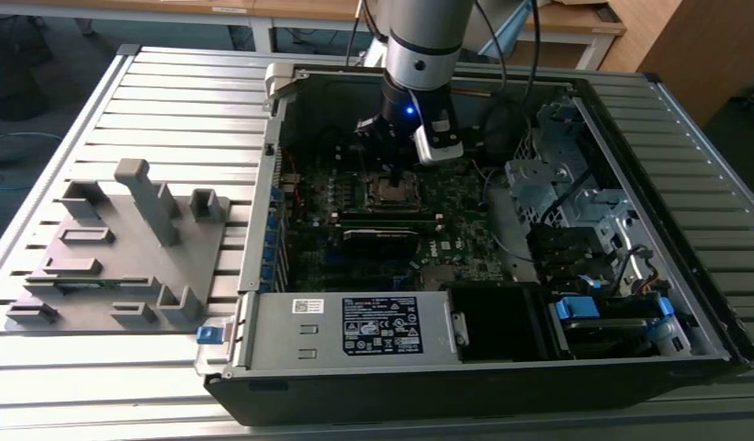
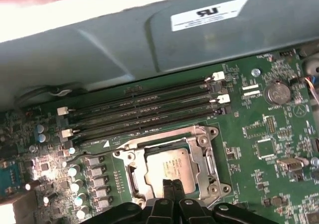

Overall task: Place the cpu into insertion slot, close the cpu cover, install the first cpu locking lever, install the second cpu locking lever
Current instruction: 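Close the cpu cover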

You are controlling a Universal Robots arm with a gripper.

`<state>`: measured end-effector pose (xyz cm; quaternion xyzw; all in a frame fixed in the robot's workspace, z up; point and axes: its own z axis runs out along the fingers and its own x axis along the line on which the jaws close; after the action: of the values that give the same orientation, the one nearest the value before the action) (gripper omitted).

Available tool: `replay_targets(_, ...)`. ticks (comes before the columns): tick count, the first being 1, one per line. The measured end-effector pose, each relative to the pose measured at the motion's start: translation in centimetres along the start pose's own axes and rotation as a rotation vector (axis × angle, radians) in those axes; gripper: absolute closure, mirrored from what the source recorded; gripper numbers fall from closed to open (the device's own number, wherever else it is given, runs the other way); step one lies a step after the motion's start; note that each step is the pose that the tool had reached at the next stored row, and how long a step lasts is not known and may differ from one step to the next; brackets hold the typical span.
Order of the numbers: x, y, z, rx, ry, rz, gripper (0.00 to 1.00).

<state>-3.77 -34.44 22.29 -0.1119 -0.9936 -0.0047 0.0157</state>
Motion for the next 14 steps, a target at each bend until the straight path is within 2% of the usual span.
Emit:
replay_targets(4,0.0,0.0,0.08,-0.0027,-0.0043,-0.046,0.9)
replay_targets(9,0.01,0.0,0.15,-0.0082,-0.0299,-0.068,0.9)
replay_targets(14,0.02,0.0,0.15,-0.0083,-0.0309,-0.068,0.9)
